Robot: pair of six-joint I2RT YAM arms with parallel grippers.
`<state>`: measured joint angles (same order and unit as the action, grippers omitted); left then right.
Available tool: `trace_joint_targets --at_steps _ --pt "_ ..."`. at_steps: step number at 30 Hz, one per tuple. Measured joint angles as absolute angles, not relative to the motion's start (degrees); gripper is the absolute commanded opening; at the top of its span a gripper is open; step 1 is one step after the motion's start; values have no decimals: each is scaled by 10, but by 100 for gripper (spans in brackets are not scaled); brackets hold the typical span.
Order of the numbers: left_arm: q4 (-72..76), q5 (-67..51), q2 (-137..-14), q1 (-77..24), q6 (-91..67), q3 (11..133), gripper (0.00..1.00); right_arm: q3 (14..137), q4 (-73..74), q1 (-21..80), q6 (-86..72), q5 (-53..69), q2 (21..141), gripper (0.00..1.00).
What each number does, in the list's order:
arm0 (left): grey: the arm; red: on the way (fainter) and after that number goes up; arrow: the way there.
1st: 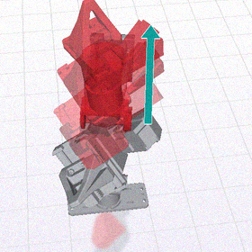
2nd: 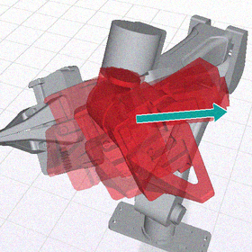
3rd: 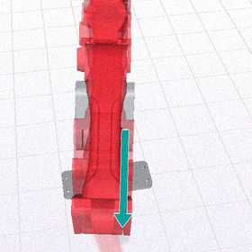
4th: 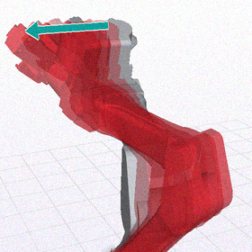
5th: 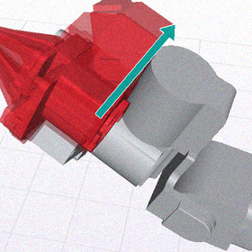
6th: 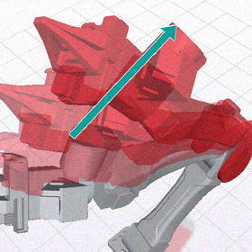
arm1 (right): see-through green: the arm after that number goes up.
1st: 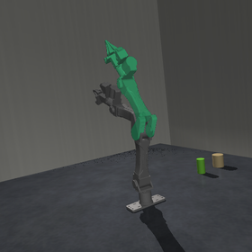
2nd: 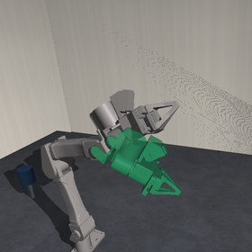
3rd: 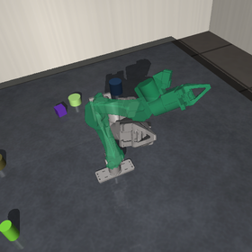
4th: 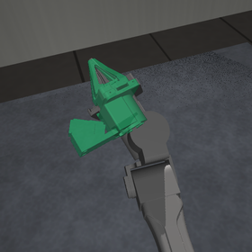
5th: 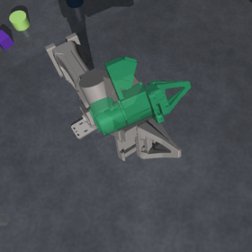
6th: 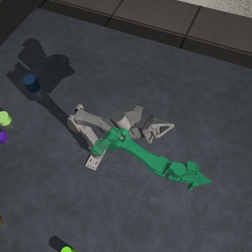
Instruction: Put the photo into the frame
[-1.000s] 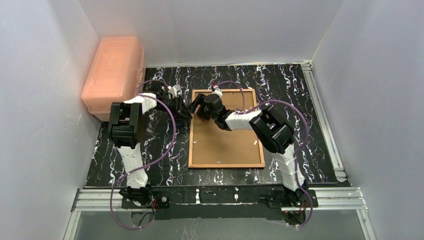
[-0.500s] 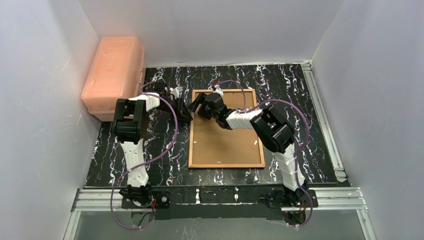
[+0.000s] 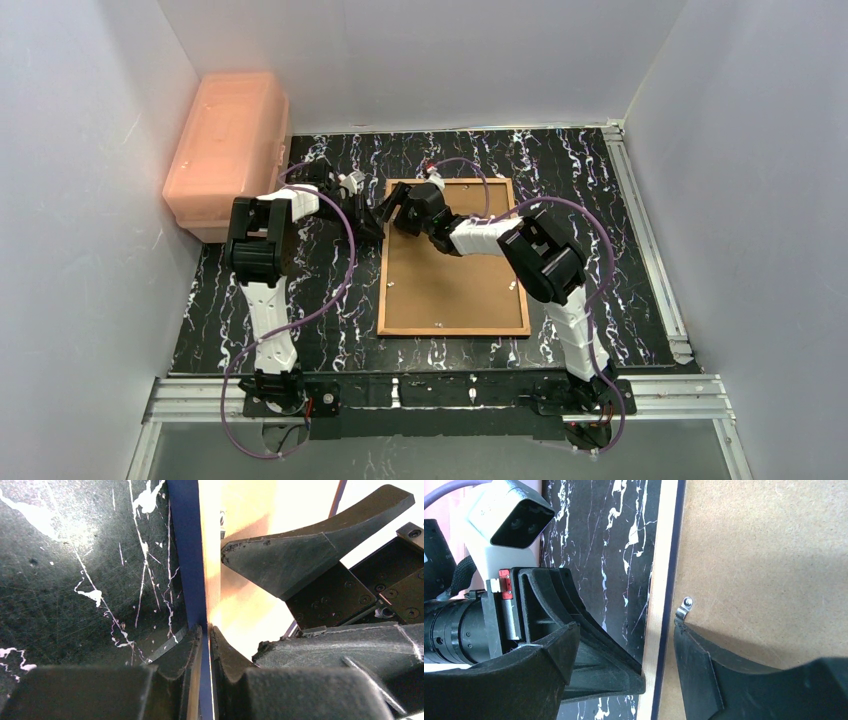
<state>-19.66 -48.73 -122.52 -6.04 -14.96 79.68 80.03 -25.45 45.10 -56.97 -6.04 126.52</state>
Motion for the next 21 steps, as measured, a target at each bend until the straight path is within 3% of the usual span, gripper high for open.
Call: trace_joint_targets --at_steps 21 --pt "-190 -489 -1224 -60 -148 793 8 812 -247 448 -566 -62 1271 77"
